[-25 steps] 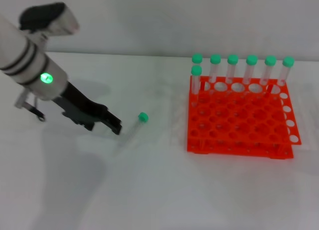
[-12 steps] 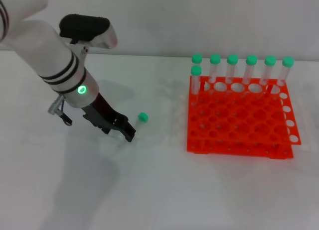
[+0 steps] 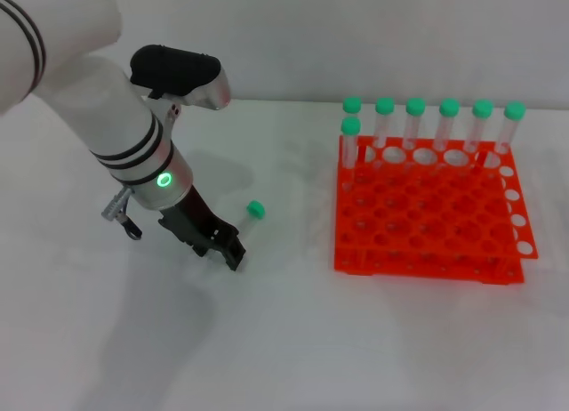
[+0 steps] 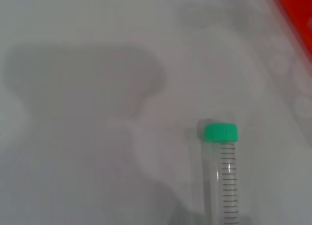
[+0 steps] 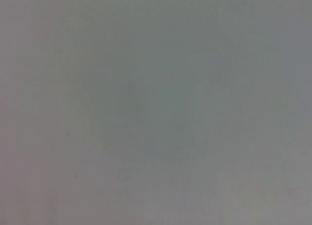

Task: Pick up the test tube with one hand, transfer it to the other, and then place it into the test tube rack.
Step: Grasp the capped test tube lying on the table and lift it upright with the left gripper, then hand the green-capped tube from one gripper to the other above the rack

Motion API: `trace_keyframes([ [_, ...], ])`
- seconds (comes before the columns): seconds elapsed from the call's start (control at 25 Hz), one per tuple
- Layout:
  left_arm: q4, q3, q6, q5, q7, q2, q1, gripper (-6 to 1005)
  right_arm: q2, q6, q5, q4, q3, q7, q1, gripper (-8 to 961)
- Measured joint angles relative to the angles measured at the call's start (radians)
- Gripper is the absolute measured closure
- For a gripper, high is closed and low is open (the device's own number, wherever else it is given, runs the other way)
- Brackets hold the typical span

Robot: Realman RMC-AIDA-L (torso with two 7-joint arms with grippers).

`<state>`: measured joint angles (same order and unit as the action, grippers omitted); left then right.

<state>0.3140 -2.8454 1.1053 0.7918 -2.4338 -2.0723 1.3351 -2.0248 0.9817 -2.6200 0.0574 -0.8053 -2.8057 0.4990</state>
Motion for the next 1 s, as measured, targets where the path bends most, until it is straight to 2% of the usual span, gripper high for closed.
trace_keyframes([
  [0.08,-0.007,0.0,-0.015,0.005,-0.003,0.0,-0.001,407,0.0,0.0,0.0,0.0,0.0,0.0,0.0,83],
  [0.28,-0.019,0.0,-0.026,0.015,0.003,0.002,-0.002,576,0.0,0.0,-0.001,-0.001,0.0,0.0,0.002,83],
  [0.68,-0.032,0.0,-0.071,-0.003,0.006,0.008,0.005,781,0.0,0.0,-0.002,-0.001,0.0,0.0,0.004,83],
  [0.84,-0.019,0.001,-0.14,-0.092,0.041,0.016,0.005,807,0.0,0.0,-0.003,0.0,0.0,0.0,0.003,83],
  [1.0,0.019,0.002,-0.254,-0.311,0.182,0.027,-0.028,810,0.0,-0.001,-0.001,0.001,-0.003,0.0,0.004,84],
])
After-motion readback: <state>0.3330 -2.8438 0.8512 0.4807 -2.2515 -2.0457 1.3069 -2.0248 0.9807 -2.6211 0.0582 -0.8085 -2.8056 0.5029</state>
